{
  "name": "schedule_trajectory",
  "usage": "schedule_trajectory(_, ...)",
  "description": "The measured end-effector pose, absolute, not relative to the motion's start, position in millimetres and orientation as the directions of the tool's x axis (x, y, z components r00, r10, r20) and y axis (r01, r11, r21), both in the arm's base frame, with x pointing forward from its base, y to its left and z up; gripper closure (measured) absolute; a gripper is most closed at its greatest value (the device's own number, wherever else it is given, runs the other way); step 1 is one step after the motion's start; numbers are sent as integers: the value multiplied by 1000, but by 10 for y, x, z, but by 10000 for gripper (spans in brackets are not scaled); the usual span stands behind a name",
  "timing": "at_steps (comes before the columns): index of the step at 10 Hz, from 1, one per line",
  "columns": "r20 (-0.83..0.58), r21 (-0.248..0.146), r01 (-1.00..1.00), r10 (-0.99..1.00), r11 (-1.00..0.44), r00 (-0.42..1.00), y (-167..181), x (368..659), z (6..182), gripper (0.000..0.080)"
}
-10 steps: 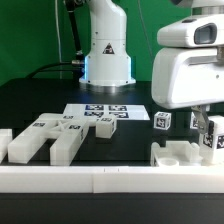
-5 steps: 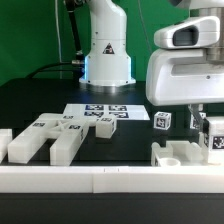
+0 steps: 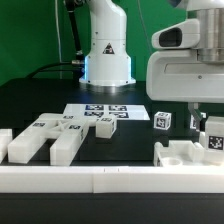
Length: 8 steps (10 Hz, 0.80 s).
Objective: Assemble chair
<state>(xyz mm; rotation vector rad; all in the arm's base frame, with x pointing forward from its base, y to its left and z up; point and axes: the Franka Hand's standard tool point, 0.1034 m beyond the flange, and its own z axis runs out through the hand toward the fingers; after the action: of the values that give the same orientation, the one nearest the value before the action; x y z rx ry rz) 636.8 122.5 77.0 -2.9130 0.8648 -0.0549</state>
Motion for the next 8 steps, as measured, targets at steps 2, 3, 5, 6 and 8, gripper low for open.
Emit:
schedule_trajectory(2, -13, -107, -688, -691, -717, 723, 1227, 6367, 769, 509)
schedule_trajectory(3, -21, -104, -740, -742, -665, 670, 1227, 6366, 769, 509)
schedule_trajectory(5, -26, -102, -775, -777, -623, 629, 1226, 6365, 768, 509)
schedule_trajectory(6, -26, -102, -775, -777, -624, 629, 1231, 6365, 768, 413)
schedule_trajectory(8, -23, -103, -750, -752, -653, 658, 1234, 6364, 768, 234)
